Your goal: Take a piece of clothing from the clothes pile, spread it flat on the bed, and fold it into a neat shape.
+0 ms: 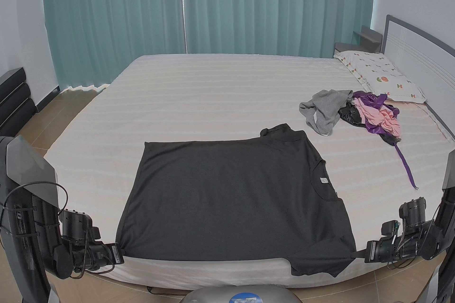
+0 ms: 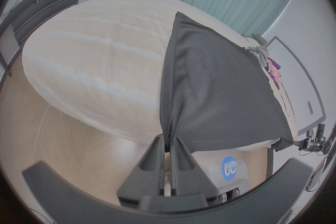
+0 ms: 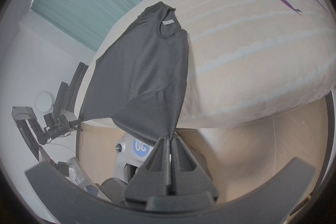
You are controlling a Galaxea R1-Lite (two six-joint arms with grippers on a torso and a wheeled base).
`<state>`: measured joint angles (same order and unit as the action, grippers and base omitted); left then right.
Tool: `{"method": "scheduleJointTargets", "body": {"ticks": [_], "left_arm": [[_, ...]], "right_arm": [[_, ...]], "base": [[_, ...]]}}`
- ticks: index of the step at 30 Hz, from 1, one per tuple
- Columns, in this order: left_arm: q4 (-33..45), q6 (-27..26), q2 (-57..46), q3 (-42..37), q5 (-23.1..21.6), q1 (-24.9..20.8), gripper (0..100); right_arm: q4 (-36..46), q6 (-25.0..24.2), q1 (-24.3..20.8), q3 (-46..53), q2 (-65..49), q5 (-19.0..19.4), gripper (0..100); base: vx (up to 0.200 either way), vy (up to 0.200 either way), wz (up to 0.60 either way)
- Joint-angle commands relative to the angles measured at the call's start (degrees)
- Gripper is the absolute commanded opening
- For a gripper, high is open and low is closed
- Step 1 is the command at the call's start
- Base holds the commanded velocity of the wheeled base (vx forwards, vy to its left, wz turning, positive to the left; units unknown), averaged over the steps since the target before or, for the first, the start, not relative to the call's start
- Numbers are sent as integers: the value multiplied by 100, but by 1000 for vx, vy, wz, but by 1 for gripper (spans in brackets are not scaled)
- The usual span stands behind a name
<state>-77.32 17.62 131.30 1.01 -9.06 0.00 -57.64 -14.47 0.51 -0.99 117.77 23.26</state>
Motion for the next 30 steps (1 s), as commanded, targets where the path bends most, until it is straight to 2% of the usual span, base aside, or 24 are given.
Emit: {"method": "scheduleJointTargets", "body": {"ticks": [1, 5, 9, 13, 15, 24, 30], "left_arm": [[209, -48, -105, -101, 9, -18, 0], [701, -347, -404, -101, 9, 0, 0], [956, -399, -588, -101, 0, 0, 0], [1000, -461, -588, -101, 9, 18, 0], [1106, -531, -606, -101, 36, 26, 0], [1853, -988, -861, -101, 132, 79, 0], [2371, -1067, -1256, -101, 132, 53, 0]], "right_arm": [[77, 76, 28, 99, -255, -14, 0], [279, 190, 28, 99, -264, -269, 0], [464, 304, 28, 99, -308, -445, 0], [719, 331, 28, 99, -536, -454, 0], [1053, 507, 28, 99, -765, -454, 0], [1694, 858, 54, 99, -1046, -454, 0], [2011, 1043, 89, 99, -1283, -463, 0]], "base": [[0, 0, 0], [0, 0, 0], [0, 0, 0], [0, 0, 0], [0, 0, 0], [0, 0, 0], [0, 0, 0]]}}
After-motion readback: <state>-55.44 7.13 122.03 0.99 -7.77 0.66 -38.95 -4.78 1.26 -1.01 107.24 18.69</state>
